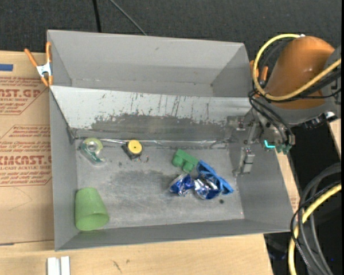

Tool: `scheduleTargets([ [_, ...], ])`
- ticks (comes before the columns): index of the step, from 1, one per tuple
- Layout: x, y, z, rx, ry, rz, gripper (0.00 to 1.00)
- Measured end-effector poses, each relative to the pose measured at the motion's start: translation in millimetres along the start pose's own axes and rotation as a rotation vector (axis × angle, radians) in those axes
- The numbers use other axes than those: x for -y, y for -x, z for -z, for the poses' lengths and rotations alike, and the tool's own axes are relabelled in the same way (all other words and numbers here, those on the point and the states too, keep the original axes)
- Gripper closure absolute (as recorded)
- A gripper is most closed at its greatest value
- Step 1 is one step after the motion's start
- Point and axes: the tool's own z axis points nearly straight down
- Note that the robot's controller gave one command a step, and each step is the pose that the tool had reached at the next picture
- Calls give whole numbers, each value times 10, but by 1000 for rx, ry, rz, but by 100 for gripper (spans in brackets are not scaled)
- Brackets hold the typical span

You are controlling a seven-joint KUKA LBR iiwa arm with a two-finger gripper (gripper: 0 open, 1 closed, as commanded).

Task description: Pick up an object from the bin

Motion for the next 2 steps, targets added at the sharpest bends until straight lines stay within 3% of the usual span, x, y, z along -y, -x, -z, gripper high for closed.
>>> scheduleTargets([
  [1,-285,-194,-1065,1,2,-157,0],
  [2,-267,-160,-1014,13,-1,-158,100],
])
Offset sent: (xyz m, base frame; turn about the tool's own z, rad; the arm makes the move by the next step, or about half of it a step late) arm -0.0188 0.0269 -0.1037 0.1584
